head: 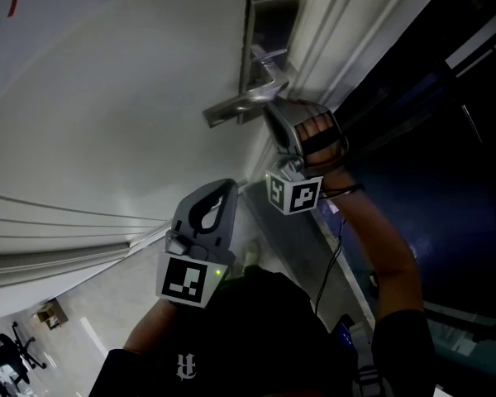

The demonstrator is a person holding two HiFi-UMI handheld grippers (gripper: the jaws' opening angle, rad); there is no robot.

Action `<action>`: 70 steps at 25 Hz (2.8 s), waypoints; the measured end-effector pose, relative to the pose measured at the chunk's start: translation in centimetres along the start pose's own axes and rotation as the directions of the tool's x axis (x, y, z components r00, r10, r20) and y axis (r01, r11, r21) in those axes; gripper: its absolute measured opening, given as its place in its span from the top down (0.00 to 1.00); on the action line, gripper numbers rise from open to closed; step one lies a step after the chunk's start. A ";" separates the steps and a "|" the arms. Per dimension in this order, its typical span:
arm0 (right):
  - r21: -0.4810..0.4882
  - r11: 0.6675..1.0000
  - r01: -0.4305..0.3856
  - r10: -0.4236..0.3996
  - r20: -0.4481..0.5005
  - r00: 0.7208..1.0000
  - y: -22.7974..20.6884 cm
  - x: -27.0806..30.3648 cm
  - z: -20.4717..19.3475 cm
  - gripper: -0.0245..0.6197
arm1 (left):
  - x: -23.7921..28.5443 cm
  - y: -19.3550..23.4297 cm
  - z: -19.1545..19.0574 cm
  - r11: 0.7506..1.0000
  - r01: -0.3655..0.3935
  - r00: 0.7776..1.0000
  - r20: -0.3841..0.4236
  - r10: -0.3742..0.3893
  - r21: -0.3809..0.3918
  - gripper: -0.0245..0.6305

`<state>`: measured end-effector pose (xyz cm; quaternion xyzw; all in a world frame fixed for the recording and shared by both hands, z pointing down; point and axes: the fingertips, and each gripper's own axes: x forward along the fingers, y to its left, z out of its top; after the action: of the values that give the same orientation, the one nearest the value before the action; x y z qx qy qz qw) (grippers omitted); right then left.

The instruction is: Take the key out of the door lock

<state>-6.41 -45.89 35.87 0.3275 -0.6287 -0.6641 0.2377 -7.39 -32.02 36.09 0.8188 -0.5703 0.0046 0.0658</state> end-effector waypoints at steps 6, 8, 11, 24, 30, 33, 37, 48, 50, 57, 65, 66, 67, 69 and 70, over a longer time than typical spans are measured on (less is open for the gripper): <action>-0.054 0.998 0.027 -0.025 0.039 0.999 0.4 0.4 0.0 0.91 | 0.5 0.1 -0.2 1.000 -0.018 1.000 -0.005 0.018 -0.002 0.96; -0.061 0.998 0.035 -0.032 0.050 0.998 0.4 0.4 0.1 0.91 | 0.6 0.1 -0.3 1.000 -0.021 1.000 -0.007 0.021 -0.003 0.96; -0.060 0.998 0.027 -0.024 0.056 0.998 0.4 0.4 0.1 0.92 | 0.7 -0.1 -0.3 1.000 -0.025 1.000 -0.006 0.025 -0.002 0.96; -0.083 0.997 -0.007 0.012 0.056 0.998 0.4 -0.7 0.1 0.92 | 1.0 -1.2 0.0 1.000 -0.016 1.000 0.010 0.016 0.002 0.96; -0.090 0.996 -0.013 0.018 0.049 0.999 0.5 -1.7 0.0 0.93 | 1.0 -1.8 0.0 1.000 -0.005 1.000 0.010 0.005 0.005 0.96; -0.090 0.996 -0.023 0.027 0.047 0.999 0.6 -2.1 0.1 0.93 | 0.9 -2.2 0.1 1.000 0.002 1.000 0.013 -0.002 0.007 0.96; -0.085 0.996 -0.024 0.027 0.037 0.999 0.4 -3.1 -0.3 0.93 | 0.8 -2.6 0.2 1.000 0.010 1.000 0.014 -0.010 0.010 0.96; -0.049 0.997 -0.063 0.065 0.043 0.997 -0.2 -6.0 0.8 0.93 | 0.2 -4.0 0.7 0.999 0.033 0.999 0.027 -0.034 0.029 0.96; -0.040 0.997 -0.068 0.070 0.044 0.997 -0.7 -6.8 1.2 0.93 | 0.0 -4.2 0.9 0.999 0.036 0.999 0.036 -0.037 0.033 0.96; 0.009 0.996 -0.084 0.083 0.027 0.996 -2.8 -10.1 2.6 0.93 | -0.6 -5.2 1.8 0.997 0.060 0.997 0.053 -0.063 0.050 0.96; 0.012 0.996 -0.090 0.090 0.019 0.996 -4.4 -13.8 4.1 0.93 | -1.3 -6.2 1.9 0.993 0.087 0.994 0.065 -0.092 0.077 0.96; 0.012 0.996 -0.088 0.088 0.020 0.996 -4.8 -14.1 4.3 0.93 | -1.4 -6.4 1.9 0.993 0.092 0.993 0.067 -0.098 0.079 0.96; 0.012 0.996 -0.087 0.086 0.022 0.996 -5.1 -14.4 4.5 0.93 | -1.5 -6.6 2.0 0.992 0.097 0.992 0.069 -0.103 0.081 0.96; 0.010 0.996 -0.087 0.087 0.027 0.996 -5.5 -14.9 4.9 0.93 | -1.7 -6.9 2.4 0.991 0.107 0.991 0.076 -0.114 0.086 0.96; 0.008 0.996 -0.088 0.088 0.029 0.996 -5.7 -15.0 5.0 0.93 | -1.9 -7.1 2.5 0.990 0.112 0.990 0.078 -0.119 0.089 0.96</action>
<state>0.55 -30.97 32.27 0.2911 -0.6490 -0.6547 0.2560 -1.57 -28.15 32.70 0.8518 -0.5236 -0.0094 0.0076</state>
